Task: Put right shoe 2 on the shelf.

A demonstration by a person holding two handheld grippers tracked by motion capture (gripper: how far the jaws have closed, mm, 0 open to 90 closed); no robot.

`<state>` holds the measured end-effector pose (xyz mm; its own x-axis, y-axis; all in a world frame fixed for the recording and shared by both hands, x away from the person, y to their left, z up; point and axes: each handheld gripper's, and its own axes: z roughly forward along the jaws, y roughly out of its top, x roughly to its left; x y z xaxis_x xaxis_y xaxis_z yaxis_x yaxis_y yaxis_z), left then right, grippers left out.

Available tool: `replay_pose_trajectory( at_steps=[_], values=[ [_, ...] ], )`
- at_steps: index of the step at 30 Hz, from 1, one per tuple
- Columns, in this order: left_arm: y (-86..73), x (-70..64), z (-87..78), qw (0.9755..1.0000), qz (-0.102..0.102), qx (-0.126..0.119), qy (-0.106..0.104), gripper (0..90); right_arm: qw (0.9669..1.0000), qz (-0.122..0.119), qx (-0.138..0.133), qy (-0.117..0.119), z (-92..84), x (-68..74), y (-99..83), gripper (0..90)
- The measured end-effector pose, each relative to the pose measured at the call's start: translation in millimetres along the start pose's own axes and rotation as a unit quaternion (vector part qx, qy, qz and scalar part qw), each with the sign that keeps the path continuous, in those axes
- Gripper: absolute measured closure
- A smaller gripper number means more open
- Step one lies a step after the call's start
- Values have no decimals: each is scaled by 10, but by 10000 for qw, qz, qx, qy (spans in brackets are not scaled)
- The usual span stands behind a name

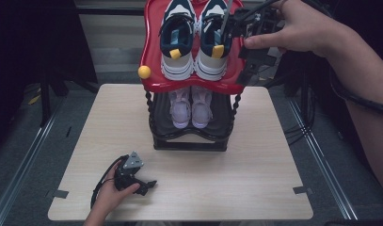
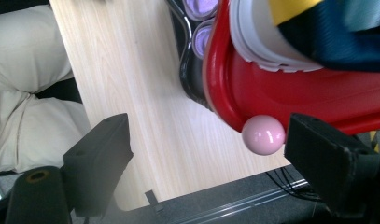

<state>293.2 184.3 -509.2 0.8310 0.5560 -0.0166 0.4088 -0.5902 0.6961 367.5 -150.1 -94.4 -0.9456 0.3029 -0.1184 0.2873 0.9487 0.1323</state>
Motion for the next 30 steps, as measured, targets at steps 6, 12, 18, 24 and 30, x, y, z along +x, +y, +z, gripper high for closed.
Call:
replay_pose_trajectory(
  at_steps=[6,12,18,24,30],
  values=[
    [0,0,0,10000,1,1,-1,0,10000,10,3,30,66,35,-79,143],
    [0,0,0,10000,3,2,0,0,10000,49,3,30,103,61,-201,144],
    [0,0,0,10000,1,3,0,0,9999,87,31,63,141,94,-316,144],
    [0,0,1,10000,2,-1,-13,0,9999,124,53,85,216,131,-438,144],
    [0,0,0,10000,-4,3,-7,0,9997,208,83,130,311,151,-582,144]
  ],
)
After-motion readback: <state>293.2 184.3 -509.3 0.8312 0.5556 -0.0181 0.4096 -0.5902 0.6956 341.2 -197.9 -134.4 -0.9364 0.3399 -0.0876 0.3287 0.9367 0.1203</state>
